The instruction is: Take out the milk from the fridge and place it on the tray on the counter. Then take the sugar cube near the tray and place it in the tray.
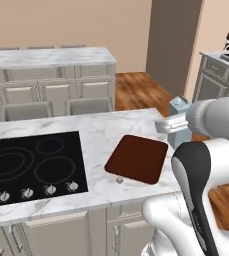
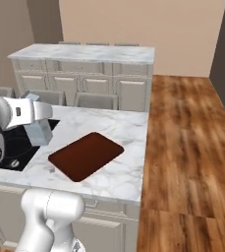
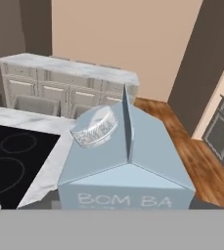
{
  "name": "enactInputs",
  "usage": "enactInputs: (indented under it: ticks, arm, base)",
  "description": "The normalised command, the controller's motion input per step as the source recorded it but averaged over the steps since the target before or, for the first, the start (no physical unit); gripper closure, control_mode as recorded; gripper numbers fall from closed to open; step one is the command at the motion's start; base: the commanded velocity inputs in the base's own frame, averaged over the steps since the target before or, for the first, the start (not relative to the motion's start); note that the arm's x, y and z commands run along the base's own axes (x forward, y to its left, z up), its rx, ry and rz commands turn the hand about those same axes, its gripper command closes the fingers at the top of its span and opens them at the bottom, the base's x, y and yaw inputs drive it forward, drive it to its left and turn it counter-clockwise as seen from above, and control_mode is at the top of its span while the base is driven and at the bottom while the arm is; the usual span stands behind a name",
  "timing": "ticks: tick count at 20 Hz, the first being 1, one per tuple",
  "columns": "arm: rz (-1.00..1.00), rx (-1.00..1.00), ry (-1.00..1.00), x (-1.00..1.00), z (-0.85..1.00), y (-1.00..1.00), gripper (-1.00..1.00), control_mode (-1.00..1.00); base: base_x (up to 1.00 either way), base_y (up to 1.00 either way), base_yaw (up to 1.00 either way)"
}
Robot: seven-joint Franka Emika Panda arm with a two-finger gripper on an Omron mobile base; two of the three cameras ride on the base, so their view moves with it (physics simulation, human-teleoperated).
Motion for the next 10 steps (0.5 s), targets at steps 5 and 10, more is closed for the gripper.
enactInputs:
  ticks: [5, 10]
  arm:
    - [0.00, 0.00, 0.00, 0.00, 0.00, 0.00, 1.00, 1.00]
    - [0.13, 0.03, -0.07, 0.30, -0.42, -0.26, 1.00, -1.00]
  base:
    - [0.12, -0.10, 0.13]
    - [0.13, -0.05, 0.05]
